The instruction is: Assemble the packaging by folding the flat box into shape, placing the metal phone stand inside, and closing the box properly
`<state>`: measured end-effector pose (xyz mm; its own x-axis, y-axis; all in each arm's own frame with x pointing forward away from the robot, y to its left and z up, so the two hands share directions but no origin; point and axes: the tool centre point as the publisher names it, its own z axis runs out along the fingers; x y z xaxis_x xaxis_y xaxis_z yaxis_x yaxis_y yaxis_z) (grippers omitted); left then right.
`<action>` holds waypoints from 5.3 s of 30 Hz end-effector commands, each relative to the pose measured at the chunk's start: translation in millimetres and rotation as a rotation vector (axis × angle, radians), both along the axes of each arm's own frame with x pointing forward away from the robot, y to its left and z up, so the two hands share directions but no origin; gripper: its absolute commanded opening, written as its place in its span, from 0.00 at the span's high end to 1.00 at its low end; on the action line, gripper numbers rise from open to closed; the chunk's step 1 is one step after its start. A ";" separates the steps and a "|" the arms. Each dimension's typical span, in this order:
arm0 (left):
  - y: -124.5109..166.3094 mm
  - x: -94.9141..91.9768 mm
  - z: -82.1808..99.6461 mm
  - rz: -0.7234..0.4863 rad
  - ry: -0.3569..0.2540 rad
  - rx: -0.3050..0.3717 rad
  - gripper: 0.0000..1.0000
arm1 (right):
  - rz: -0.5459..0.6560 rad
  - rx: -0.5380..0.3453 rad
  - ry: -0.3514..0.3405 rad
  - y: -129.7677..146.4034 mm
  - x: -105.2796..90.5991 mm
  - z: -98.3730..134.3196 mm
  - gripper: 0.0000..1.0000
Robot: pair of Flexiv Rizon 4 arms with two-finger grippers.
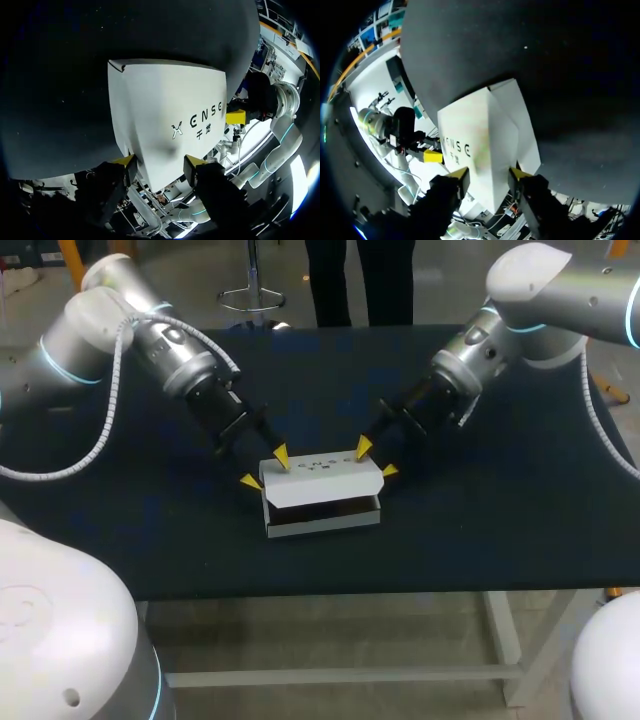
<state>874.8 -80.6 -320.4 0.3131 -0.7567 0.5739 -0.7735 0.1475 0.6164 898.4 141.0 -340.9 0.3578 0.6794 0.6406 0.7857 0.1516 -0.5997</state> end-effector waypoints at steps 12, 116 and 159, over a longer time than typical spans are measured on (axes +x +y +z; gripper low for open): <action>-2.0 15.9 2.9 -0.016 0.076 0.010 0.37 | 0.005 -0.001 0.052 3.2 4.2 4.4 0.42; 2.4 25.7 8.9 0.008 0.245 -0.029 0.56 | 0.056 -0.002 0.139 9.0 16.4 11.9 0.46; 8.5 21.9 -4.8 0.020 0.261 -0.033 0.58 | 0.087 -0.040 0.147 4.6 10.0 -0.9 0.42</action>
